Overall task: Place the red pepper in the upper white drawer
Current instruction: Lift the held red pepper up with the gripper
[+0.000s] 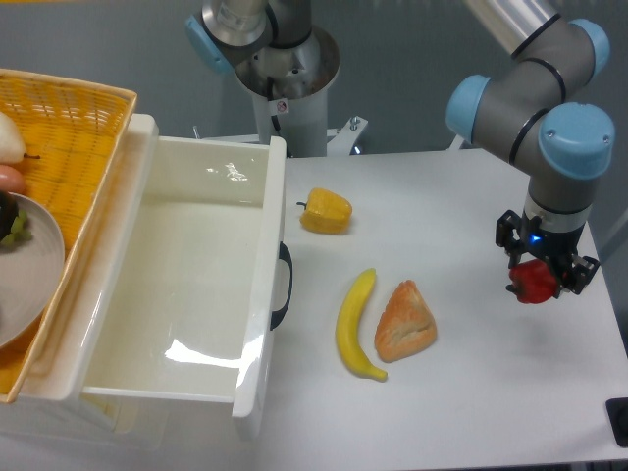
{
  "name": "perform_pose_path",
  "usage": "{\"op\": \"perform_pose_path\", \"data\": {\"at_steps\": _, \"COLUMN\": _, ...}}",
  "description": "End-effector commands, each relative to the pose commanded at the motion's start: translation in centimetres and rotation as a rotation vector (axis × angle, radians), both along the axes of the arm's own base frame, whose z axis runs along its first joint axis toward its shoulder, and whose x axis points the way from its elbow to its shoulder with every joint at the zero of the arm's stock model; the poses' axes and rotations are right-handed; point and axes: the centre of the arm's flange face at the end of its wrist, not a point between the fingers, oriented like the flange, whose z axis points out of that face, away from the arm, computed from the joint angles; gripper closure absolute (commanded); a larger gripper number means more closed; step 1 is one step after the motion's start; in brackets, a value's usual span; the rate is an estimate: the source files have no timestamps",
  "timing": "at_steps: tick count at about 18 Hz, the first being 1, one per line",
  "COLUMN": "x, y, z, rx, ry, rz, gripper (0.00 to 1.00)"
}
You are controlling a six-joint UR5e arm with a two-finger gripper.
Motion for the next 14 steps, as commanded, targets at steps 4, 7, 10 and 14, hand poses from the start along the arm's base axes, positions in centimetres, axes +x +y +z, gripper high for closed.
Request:
{"op": "perform_pose_path", "data": {"at_steps": 4, "x": 0.0, "y": -0.3, "z": 0.1, "rx": 0.001, "ry": -0.001, "rz": 0.004, "gripper": 0.4}}
{"op": "perform_pose_path", "data": {"at_steps": 7, "x": 0.2, "y": -0.8, "z": 1.6, "rx": 0.011, "ry": 0.014, "rz": 0.01, "gripper": 0.4}}
{"op": "perform_pose_path", "data": {"at_steps": 10, "x": 1.7, "y": -0.9, "z": 4.7, "rx": 0.014, "ry": 0.018, "rz": 0.006, "gripper": 0.4}}
{"op": "perform_pose_path", "data": {"at_steps": 14, "x": 4.3, "y": 0.1, "z": 7.6, "rx": 0.022, "ry": 0.009, "rz": 0.019, "gripper": 0.4}}
